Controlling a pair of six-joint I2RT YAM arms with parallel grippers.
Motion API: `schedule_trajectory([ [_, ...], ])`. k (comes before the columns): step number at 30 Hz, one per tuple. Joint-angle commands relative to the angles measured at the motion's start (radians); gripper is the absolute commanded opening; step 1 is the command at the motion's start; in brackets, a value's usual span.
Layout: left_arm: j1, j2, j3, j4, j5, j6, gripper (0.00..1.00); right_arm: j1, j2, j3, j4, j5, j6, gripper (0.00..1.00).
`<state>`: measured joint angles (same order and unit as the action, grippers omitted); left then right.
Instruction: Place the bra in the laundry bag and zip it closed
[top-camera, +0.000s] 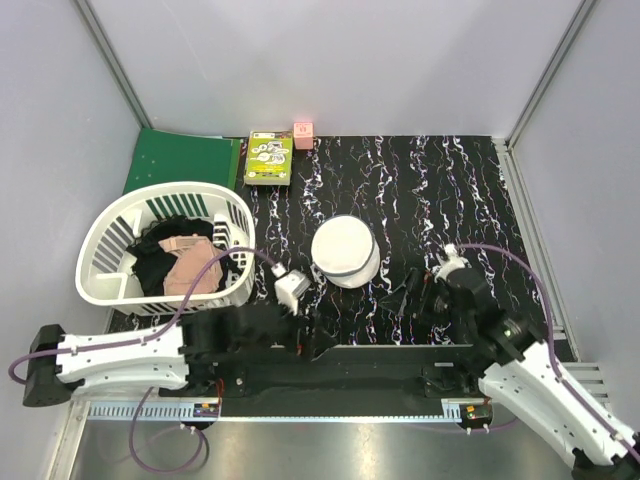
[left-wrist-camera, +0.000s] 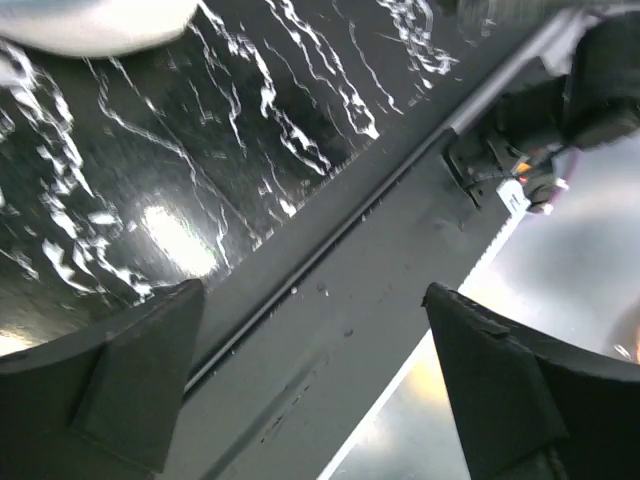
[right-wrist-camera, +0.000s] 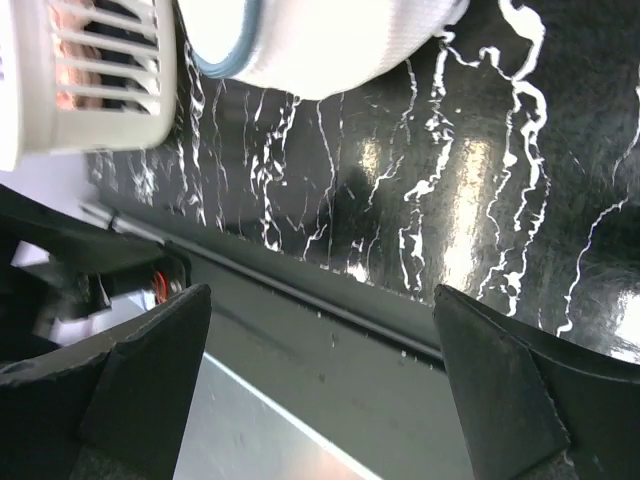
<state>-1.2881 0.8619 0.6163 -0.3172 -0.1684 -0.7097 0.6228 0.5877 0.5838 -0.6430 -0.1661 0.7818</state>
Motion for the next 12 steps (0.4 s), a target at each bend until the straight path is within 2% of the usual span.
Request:
schedule_trajectory([
  [1, -0.063, -0.258, -0.274, 0.438, -0.114, -0.088, 0.99, 0.008, -0.185, -0.156, 0.169, 0.065, 0.143, 1.00],
  [6, -0.065, -0.431, -0.519, 0.599, -0.039, -0.091, 0.99, 0.008, -0.356, -0.327, 0.224, 0.062, 0.204, 1.00],
  [10, -0.065, -0.559, -0.717, 0.792, -0.016, -0.158, 0.99, 0.008, -0.474, -0.438, 0.250, 0.063, 0.232, 1.00],
  [12, -0.066, -0.606, -0.739, 0.753, -0.005, -0.157, 0.99, 0.008, -0.558, -0.476, 0.250, 0.051, 0.237, 1.00],
])
